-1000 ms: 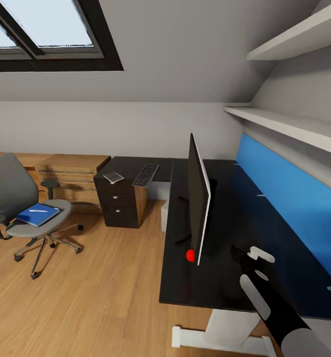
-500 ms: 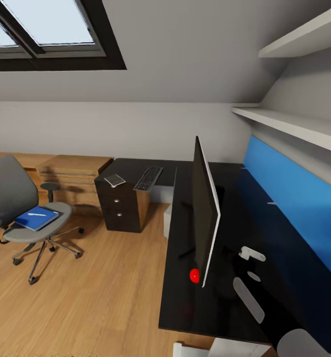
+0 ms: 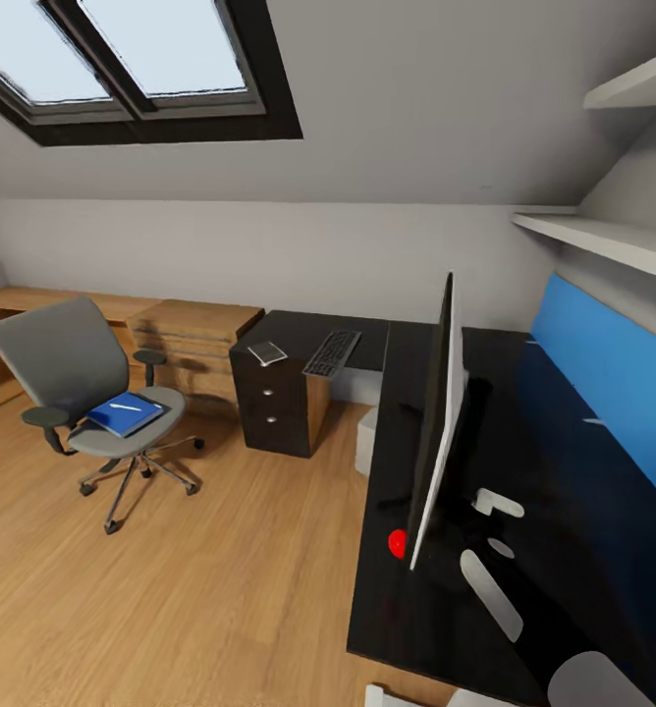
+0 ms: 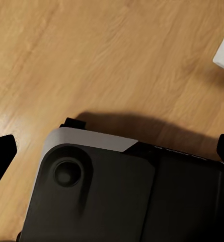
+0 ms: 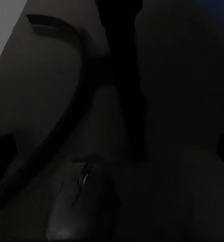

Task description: In the bedroom, organize the workspace by keeping the computer under the desk, ensuring the monitor is on the desk, placing the keyboard on the desk next to the monitor, placing the mouse on the desk next to the keyboard, moving the folder from the swivel chair onto the desk next to the mouse, stacking the notebook on top of the folder with the pen on top of the notebook, and positioning the swivel chair next to the desk.

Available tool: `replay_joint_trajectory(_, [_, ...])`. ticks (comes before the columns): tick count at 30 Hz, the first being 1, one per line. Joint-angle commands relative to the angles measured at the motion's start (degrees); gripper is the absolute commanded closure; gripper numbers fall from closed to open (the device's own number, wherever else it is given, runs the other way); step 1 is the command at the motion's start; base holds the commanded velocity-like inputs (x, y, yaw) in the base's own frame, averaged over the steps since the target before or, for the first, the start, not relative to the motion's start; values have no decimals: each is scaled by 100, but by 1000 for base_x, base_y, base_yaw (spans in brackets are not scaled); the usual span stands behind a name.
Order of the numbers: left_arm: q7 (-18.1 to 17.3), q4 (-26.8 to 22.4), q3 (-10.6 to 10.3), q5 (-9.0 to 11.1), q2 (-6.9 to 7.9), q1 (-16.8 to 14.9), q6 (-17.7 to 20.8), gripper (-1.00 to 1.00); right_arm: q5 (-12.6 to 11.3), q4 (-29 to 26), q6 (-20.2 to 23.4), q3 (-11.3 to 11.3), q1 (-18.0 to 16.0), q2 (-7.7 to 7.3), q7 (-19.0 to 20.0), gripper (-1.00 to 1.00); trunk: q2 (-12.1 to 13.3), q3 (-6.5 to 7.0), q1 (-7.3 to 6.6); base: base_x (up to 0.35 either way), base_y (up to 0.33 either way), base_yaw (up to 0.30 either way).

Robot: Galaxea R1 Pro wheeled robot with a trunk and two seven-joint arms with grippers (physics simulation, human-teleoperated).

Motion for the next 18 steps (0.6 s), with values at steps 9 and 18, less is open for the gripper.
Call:
replay_joint_trajectory(9, [-10,1,12,55,-9,2,-2,-100,-33,-8,1,26,-5,25,-38,-100,-4,-5,1,0,0,272])
replay_joint_trajectory(18, [-10,1,12,54,-10,2,-2,-100,-25,-5,1,24,-5,26,-36,-100,-4,-5,1,0,0,272])
